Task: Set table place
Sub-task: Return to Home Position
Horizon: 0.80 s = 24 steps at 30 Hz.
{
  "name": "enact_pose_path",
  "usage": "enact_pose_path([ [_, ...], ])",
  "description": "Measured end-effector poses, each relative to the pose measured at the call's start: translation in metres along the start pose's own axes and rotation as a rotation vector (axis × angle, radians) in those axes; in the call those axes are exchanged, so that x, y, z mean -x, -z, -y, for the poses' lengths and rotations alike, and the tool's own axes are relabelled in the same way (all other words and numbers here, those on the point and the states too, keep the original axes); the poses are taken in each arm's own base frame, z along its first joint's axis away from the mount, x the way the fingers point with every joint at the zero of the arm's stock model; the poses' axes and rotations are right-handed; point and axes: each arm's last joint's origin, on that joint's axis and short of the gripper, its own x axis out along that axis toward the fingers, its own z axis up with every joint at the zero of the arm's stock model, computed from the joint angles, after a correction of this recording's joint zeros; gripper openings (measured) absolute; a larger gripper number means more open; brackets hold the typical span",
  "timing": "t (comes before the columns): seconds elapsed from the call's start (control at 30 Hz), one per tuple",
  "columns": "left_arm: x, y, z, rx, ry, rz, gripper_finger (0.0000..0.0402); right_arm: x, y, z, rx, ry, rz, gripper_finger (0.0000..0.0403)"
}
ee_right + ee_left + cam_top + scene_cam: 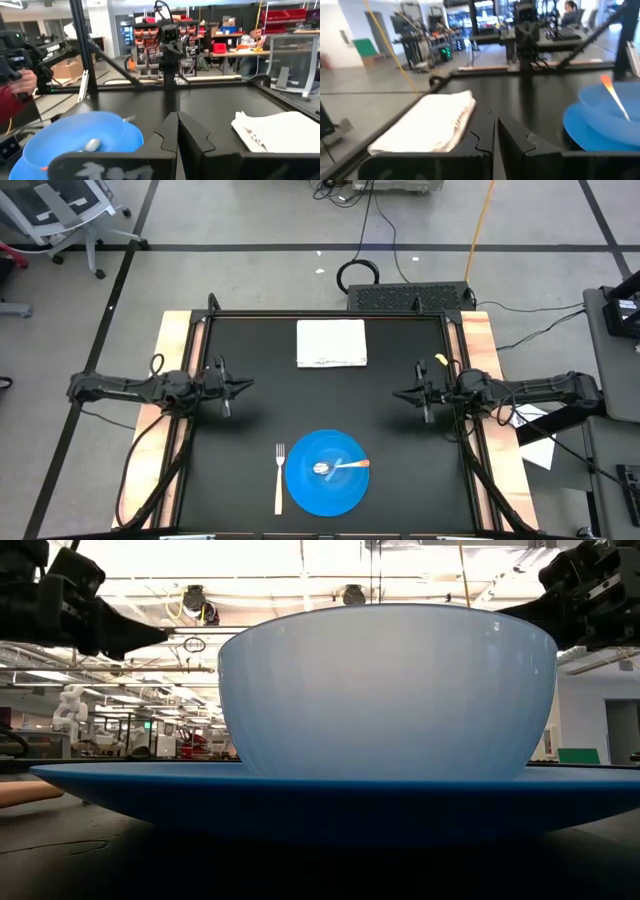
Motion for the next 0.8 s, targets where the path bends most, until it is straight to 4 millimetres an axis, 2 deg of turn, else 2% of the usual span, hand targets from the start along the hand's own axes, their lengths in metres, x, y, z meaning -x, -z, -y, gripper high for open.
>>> enact_pose_path([
  [0.5, 0.0008, 0.0050, 0.0037, -0.001, 0.044, -0.050, 0.0026, 0.0001, 0.0026, 0.0003, -0.001, 0.008, -0.026, 0.0000],
  [0.8, 0.0007, 0.0051, 0.0035, 0.018, 0.038, -0.051, 0.0026, 0.0001, -0.0040, 0.0000, 0.012, 0.005, 0.042, 0.0000],
])
